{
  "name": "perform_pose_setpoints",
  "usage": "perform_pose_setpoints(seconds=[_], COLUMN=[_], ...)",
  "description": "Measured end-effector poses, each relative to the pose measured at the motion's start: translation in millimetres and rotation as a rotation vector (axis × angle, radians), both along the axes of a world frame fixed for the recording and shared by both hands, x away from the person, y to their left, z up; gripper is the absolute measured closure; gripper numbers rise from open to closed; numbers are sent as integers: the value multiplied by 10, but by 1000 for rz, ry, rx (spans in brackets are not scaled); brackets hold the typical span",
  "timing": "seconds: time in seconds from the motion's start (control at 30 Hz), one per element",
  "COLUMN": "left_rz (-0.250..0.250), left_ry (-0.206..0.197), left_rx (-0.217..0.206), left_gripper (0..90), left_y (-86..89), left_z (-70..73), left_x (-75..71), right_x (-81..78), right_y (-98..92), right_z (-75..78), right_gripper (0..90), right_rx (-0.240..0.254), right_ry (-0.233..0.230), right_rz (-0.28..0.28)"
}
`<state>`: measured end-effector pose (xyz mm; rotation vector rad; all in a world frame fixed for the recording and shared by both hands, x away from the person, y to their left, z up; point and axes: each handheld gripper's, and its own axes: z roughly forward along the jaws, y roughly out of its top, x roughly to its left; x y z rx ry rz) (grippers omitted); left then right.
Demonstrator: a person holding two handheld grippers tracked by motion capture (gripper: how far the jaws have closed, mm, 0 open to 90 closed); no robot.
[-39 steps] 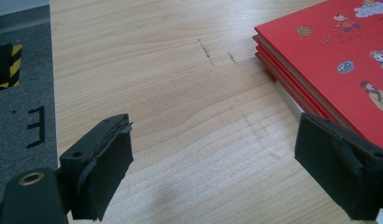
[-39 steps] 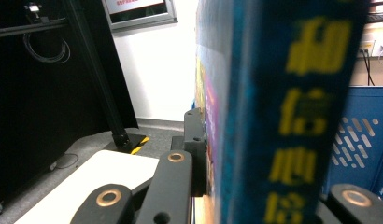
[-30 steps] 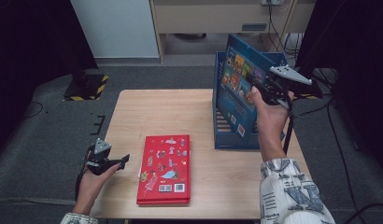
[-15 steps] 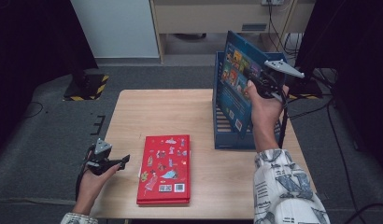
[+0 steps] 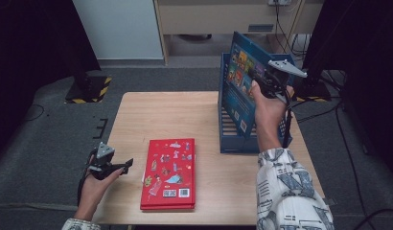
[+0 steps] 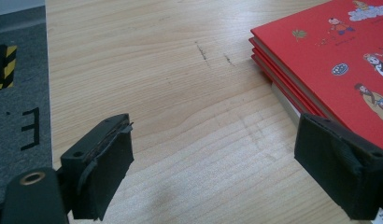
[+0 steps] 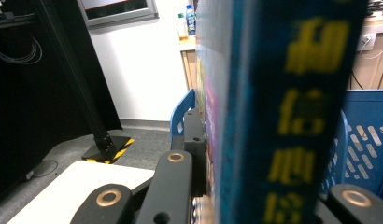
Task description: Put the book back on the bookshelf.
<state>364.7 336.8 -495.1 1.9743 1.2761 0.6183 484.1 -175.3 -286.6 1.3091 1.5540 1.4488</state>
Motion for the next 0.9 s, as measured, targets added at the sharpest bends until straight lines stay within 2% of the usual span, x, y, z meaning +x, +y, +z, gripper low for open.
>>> perform_pose_setpoints(seconds=[0.9], left_rz=[-3], left_ry=[-16], left_rx=[-5], left_gripper=[110], left_y=[-11], left_z=[23], left_x=[-3], right_x=[175], right_y=[61], right_z=[-121], right_gripper=[834], right_rx=[-20], right_ry=[10], right_rz=[-39])
